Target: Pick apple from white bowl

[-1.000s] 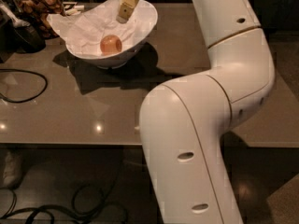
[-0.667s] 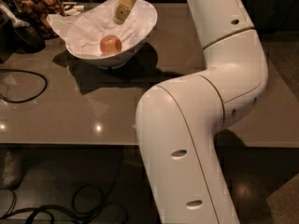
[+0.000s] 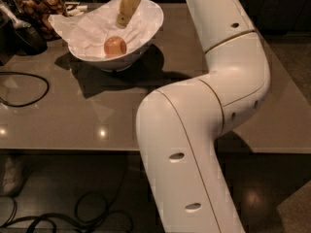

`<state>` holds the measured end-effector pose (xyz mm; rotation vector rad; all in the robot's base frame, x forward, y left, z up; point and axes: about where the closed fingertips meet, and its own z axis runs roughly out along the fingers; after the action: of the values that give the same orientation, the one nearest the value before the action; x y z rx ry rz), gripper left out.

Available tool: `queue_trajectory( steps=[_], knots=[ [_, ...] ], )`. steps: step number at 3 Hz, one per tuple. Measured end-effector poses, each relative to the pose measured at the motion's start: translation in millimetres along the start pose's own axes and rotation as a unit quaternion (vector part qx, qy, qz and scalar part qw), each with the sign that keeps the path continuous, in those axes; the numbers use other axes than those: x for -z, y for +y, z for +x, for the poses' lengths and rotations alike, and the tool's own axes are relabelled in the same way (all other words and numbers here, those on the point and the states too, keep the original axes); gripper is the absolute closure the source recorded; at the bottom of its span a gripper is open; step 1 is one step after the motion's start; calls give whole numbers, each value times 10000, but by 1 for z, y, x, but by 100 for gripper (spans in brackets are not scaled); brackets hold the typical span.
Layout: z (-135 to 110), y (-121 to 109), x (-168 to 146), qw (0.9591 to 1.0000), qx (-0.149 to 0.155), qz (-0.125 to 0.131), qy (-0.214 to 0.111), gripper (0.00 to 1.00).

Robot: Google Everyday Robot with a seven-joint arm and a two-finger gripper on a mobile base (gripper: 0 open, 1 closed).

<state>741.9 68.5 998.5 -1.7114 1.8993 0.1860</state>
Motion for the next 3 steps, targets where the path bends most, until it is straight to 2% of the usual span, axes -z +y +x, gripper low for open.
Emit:
queue_trajectory(
  steps=[3],
  knots=[
    [20, -6, -38, 9986, -215, -64, 474, 18]
  ],
)
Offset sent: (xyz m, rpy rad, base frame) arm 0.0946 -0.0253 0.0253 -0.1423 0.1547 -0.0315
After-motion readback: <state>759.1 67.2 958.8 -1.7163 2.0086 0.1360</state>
